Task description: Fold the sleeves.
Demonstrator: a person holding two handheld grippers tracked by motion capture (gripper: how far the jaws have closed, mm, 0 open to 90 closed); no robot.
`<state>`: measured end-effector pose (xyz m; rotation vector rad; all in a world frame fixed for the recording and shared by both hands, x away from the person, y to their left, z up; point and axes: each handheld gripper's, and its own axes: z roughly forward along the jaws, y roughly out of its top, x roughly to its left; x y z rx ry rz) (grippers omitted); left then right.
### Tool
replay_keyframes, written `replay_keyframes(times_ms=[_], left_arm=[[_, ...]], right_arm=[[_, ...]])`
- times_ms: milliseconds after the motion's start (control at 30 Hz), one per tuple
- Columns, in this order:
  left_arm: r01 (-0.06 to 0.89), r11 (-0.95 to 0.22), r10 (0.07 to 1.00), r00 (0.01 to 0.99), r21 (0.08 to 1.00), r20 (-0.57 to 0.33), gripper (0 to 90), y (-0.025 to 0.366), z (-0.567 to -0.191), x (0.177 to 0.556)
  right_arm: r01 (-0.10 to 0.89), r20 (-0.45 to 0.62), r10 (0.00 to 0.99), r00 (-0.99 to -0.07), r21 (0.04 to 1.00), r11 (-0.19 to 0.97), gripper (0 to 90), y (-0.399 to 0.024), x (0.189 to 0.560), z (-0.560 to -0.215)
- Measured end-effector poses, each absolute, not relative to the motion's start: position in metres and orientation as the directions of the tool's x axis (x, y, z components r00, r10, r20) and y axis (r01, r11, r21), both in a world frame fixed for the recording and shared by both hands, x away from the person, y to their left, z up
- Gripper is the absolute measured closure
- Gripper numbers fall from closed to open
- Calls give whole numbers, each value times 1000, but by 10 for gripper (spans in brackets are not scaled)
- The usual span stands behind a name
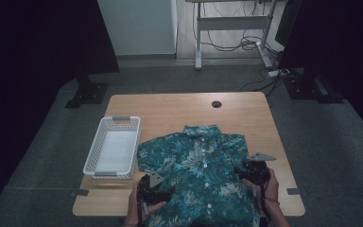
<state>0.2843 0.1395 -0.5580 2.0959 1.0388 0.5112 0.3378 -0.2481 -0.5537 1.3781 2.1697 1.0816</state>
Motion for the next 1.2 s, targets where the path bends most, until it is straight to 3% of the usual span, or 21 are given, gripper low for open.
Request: replay_keyframes(times_ms=[300, 467, 1200], left_arm=[[512, -409, 803, 595, 756, 31, 254, 139, -558, 284], [514, -408, 802, 597, 755, 27, 253, 140, -558, 284], [505, -414, 792, 610, 757, 26, 235, 139, -548, 281]], right_arm=[[611, 88, 885, -457, 754, 241, 437, -244, 331, -556], [582, 3, 889, -458, 757, 298, 427, -235, 325, -558], [582, 13, 905, -426, 770, 263, 430, -269, 317, -561]])
